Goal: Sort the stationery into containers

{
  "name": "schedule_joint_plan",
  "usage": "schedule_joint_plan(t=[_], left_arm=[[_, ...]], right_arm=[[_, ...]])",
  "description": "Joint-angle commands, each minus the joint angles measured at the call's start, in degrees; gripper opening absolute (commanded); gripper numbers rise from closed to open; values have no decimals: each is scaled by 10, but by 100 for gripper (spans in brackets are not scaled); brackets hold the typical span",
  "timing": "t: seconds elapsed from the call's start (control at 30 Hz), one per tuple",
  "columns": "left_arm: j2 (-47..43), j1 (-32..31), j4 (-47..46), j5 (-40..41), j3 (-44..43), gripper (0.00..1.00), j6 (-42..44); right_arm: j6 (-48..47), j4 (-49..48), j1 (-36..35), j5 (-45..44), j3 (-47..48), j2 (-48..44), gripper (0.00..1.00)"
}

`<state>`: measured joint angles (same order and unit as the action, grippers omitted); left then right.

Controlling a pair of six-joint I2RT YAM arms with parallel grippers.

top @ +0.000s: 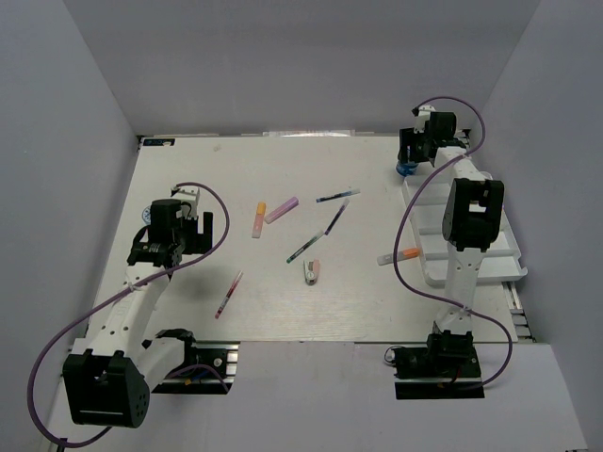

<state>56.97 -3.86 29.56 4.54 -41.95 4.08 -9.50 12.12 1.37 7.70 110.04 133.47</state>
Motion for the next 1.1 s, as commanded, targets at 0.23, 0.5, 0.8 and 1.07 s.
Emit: schedule_joint_plan(t=[0.23,0.5,0.8,1.07], left_arm=[[-8,2,-1,-14,-16,98,4],[-12,2,-1,-21,-15,98,7],[-21,2,-2,-26,-13,98,8],[-34,2,-2,-44,-10,98,8]], right_arm=[[4,-3,1,16,26,-82,25],[6,3,14,12,-35,-214,1],[6,19,61,-37,-136,-291,0],[69,-2,96,-158,-213,-327,0]])
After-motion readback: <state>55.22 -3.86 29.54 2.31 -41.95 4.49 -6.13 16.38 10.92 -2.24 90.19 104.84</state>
